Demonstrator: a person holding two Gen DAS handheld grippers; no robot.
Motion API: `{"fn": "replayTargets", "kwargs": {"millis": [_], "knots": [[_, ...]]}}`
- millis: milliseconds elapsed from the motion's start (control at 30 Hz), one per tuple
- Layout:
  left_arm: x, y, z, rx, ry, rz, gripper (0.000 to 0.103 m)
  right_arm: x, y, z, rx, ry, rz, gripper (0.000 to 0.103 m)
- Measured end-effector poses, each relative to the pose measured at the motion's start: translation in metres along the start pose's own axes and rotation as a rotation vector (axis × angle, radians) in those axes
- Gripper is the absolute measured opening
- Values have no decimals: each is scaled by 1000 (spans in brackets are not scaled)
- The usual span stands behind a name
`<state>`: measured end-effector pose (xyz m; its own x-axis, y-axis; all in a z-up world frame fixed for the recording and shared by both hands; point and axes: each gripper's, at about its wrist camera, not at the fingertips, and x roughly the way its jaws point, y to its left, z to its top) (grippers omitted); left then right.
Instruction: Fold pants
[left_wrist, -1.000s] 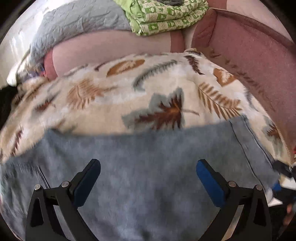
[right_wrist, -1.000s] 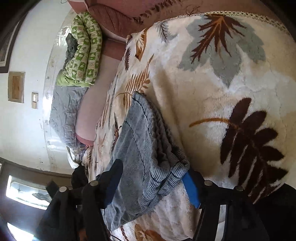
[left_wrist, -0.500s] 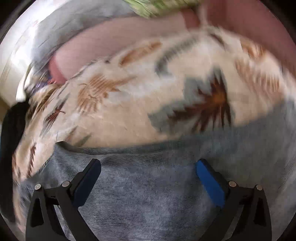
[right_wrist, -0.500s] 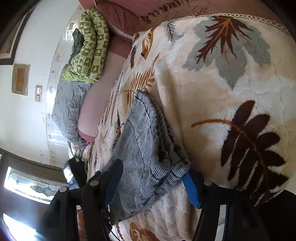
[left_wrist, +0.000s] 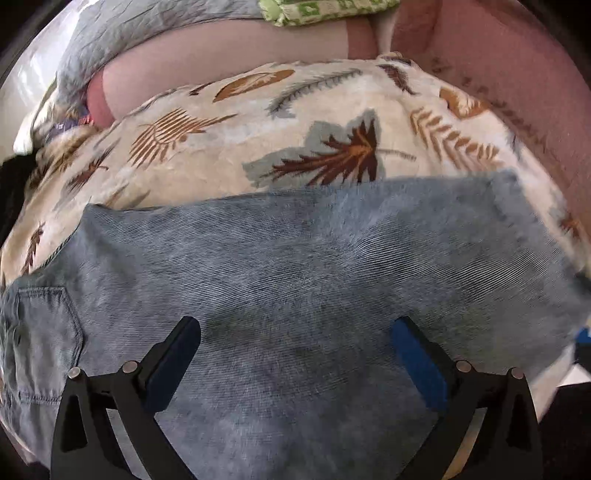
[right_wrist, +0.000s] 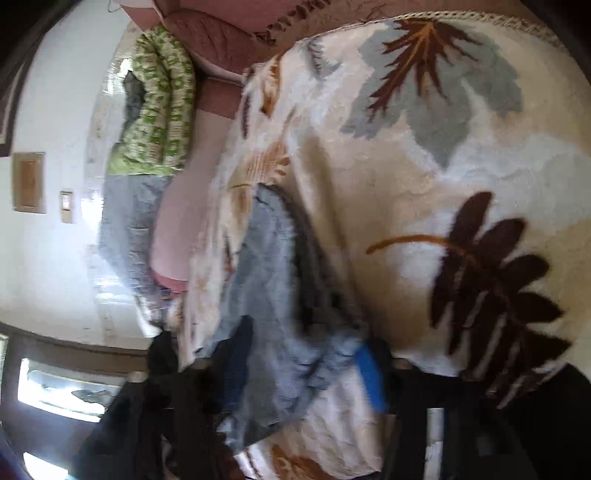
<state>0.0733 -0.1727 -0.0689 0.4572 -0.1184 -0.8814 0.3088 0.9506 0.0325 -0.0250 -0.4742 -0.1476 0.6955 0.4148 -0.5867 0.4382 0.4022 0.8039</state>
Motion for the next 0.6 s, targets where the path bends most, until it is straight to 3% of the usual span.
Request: {"fn": "replayTargets", "kwargs": {"millis": [100,133,200,267,333,367,467,533,567,600], "knots": [[-22,5,-1,14,-100,18,103,2,2,-1,-25,-1,-49,33],[-19,4,-3,29,-89,39,103,3,5,-1,-42,-5,-70,31],[20,-1,-10,87,62,57,103,4,14,-3,-85,-12,-116,29],[22,3,-10,75,9,33,103,4,20,-3,-119,-11,-152,27],[9,8,-3,30,20,12,103,3,27,-3,-152,-15,-180,26],[-4,11,-2,13,-35,1,103,2,29,-3,-160,-15,-188,26],[-14,19,-4,10,-110,54,103,3,32,-2,-173,-12,-216,26],[29,20,-12,48,60,62,103,4,39,-2,-194,-16,-238,26],[26,25,-12,37,-3,37,103,2,45,-2,-210,-22,-243,23],[24,27,-9,37,0,32,103,-1,54,-3,-242,-36,-255,22]]}}
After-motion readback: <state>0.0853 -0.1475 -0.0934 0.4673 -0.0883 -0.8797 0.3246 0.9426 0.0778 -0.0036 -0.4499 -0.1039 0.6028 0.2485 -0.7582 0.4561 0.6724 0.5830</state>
